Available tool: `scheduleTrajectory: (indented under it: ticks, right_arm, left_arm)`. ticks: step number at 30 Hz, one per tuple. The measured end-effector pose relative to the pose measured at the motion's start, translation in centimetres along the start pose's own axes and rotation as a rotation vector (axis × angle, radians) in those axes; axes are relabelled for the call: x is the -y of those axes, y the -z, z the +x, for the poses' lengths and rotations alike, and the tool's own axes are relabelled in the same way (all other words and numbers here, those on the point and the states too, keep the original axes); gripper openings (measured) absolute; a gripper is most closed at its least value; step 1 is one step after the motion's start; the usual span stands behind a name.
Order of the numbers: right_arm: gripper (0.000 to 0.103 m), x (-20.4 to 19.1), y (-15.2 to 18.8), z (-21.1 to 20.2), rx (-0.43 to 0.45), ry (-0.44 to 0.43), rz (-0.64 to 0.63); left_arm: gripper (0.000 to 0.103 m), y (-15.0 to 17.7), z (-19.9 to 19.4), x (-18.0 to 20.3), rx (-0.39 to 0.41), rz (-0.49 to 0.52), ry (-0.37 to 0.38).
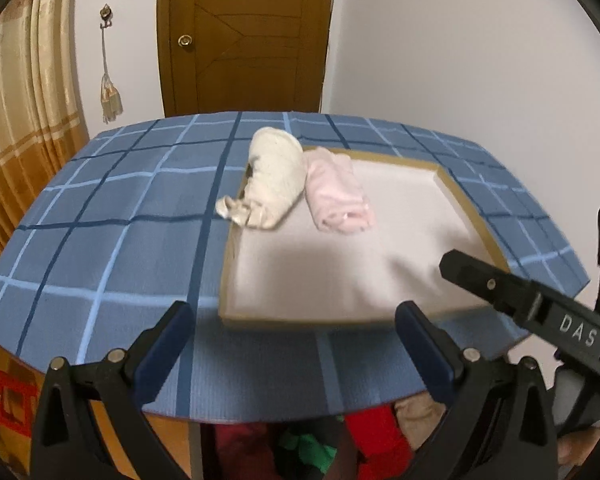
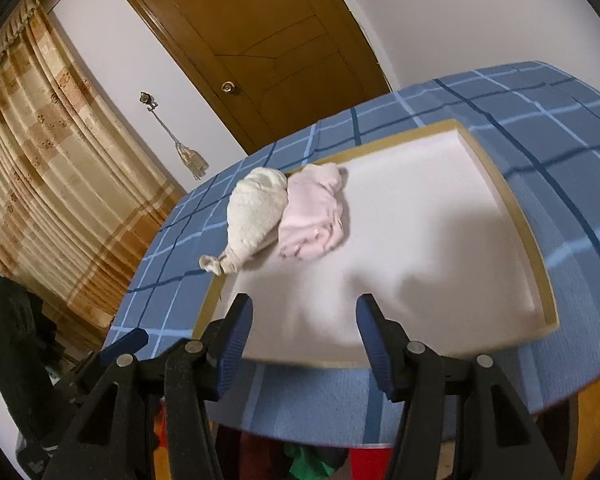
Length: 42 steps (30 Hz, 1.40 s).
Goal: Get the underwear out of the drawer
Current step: 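Open both tools to drop the underwear into the tray, then withdraw, then lower both tools from the tray down into the open drawer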
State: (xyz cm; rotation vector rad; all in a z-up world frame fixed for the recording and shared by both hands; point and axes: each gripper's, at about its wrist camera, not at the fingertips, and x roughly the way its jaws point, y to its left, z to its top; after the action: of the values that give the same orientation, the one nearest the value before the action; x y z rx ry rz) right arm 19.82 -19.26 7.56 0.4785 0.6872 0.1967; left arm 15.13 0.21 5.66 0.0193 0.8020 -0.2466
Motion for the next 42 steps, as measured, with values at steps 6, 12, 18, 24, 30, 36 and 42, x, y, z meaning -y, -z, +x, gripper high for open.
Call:
scheduleTrajectory:
  ticks: [6,12,18,24,30,36,42]
  right_arm:
    - [0.057,1.2,2.2,-0.8,-0.008,-0.001,0.015]
    - [0.057,2.3,4.2,-1.2,-0.024,-0.011,0.042]
    - [0.057,2.4,6.0,-2.5,-0.014,-0.026,0.038]
    - [0.057,1.9,7.9,-3.9,0.018,-0.017,-0.003]
    - [0.057,2.2,9.9,-4.9,0.047,0.008,-0.04]
    - [0.057,2.8,12.0,-5.2,0.024,0.031,-0.08]
    - [0.057,4.0,14.1,-5.4,-0.006,0.047,-0.087]
  left_arm:
    - [0.102,2.3,-0.3,1.0,-0.007,0.039,-0.025]
    - [0.102,3.9,-0.8,1.5,-0.015,0.047,-0.008]
    - [0.102,5.9,-1.6,1.9,-0.008,0.077,-0.034]
    - [0.102,7.6,-1.6,2.0,-0.004,0.079,-0.054]
    - [0.102,9.5,-0.9,1.8,-0.041,0.07,-0.045]
    - [0.102,12.0,-1.0,0.5,-0.085,0.055,-0.009]
    - [0.102,14.3,-1.1,-1.6,-0.129,0.021,-0.015]
